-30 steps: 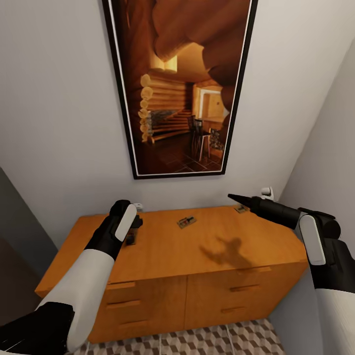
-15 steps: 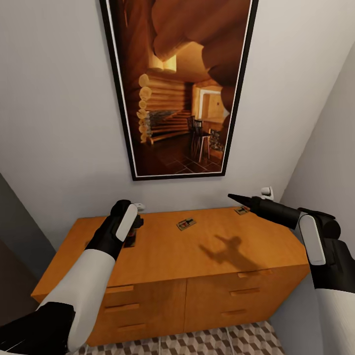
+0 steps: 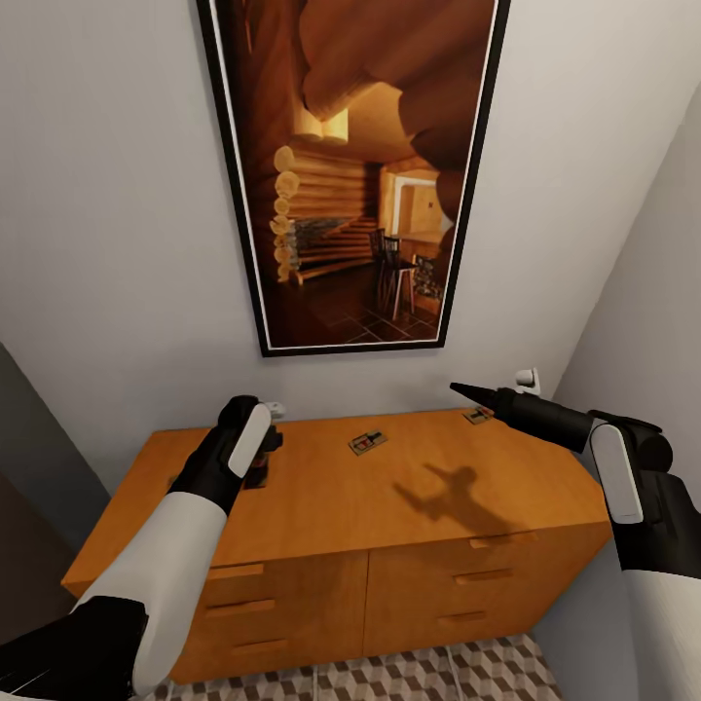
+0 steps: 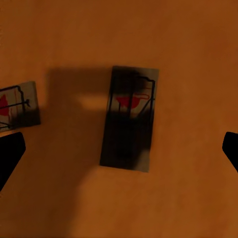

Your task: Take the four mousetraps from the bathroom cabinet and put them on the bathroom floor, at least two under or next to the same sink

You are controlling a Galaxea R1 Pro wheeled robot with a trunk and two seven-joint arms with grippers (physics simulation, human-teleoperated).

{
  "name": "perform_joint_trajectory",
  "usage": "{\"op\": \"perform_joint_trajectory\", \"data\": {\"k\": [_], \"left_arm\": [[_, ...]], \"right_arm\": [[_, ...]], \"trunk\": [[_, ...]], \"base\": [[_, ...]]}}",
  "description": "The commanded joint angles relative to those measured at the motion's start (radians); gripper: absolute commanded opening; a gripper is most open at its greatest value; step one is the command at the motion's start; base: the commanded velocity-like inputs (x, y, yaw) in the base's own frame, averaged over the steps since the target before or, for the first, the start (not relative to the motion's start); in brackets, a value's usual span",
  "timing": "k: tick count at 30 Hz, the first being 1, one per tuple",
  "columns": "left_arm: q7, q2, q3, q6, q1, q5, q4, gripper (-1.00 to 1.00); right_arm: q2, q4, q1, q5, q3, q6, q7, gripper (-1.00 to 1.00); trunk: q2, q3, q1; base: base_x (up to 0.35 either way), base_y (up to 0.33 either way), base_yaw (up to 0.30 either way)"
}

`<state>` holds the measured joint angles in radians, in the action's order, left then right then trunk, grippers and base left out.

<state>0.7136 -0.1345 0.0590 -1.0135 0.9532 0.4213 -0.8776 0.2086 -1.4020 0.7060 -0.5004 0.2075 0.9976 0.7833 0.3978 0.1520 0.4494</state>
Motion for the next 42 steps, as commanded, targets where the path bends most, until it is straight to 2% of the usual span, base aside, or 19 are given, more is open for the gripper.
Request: {"op": "perform_joint_trajectory", "data": {"k": [1,22,36,42], "left_arm": [[0.01,0.002,0.002,-0.002,0.001,0.01,0.001,1.0],[0.01,0.007,0.002,0.005,-0.005,0.008,0.101,1.0],[0.01,0.005,0.002,0.004,-0.005,0.009,0.11,1.0],[0.01,0.005,0.002,0.005,-0.005,0.01,0.11,1.0]], "right_arm": [[0.0,0.0,0.001,0.003,0.001,0.004,0.006,1.0],[0.0,0.0,0.001,0.003,0.001,0.004,0.005,1.0],[0.0,0.0,0.001,0.003,0.001,0.004,0.006,1.0],[0.0,0.0,0.001,0.003,0.001,0.004,0.006,1.0]], "trunk": [[0.002,0.002,0.001],[0.002,0.002,0.001],[0.002,0.002,0.001],[0.002,0.002,0.001]], "base": [[0.0,0.0,0.0],[0.0,0.0,0.0],[0.003,0.0,0.0],[0.145,-0.046,0.0]]}}
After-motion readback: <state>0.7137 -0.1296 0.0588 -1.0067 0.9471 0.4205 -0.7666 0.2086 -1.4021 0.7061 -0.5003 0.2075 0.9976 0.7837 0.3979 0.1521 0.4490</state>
